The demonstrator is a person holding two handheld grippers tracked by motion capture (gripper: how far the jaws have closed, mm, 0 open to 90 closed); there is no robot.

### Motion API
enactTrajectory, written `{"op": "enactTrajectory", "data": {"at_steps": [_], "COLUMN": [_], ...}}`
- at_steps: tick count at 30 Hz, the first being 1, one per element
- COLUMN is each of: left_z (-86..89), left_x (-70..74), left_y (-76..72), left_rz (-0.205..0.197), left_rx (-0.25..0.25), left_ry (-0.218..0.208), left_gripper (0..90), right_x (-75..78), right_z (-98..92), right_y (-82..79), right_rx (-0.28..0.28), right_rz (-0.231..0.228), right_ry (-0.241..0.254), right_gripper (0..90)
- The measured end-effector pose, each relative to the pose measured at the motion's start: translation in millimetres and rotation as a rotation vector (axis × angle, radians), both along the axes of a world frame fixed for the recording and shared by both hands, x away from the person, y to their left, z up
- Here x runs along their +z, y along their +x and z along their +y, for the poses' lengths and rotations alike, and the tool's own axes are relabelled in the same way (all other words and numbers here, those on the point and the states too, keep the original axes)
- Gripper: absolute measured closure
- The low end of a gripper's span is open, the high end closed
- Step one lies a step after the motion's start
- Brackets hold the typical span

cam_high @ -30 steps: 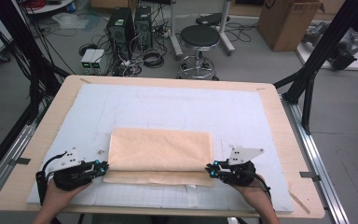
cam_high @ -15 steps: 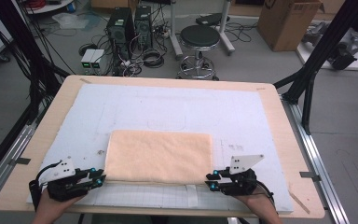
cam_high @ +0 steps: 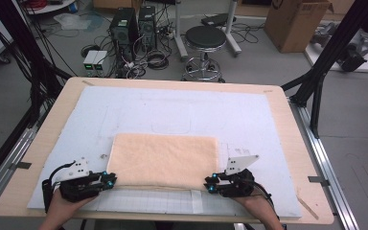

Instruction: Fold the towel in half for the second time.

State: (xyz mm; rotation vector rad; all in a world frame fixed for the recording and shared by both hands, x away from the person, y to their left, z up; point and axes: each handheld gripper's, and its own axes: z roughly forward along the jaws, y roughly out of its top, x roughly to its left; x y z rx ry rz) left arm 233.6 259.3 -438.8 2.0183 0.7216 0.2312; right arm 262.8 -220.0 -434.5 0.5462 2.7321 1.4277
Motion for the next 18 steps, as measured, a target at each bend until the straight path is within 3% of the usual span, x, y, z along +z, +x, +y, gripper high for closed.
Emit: {"op": "enactTrajectory", "data": {"at_steps": [3,10,13,18], "left_z": [1.8,-1.3,0.4,5.2], "left_x": [-3.7,-4.6,0.9,13.6], "left_y": [-0.5,-3.9,-2.0,15.3], "left_rz": [0.026,0.010,0.002,-0.010], "left_rx": [0.009,-0.009,-0.001,0.065], "left_ry": [0.002,0.026,-0.007,-0.074], "left_gripper": [78.3,72.7,68.3,60.4], "right_x": [-3.6,-8.0,-5.0,13.2], "right_z": [-1.3,-2.3,-4.0,-13.0], "right_y": [-1.3,-2.3,-0.6,14.1], "right_rx": [0.002,0.005,-0.001,-0.118], "right_rz": [0.012,0.013,0.022,-0.029], "right_ry": [-0.007,-0.022,0.006,0.061], "right_gripper": [75.4,74.8,65.4,54.6]}}
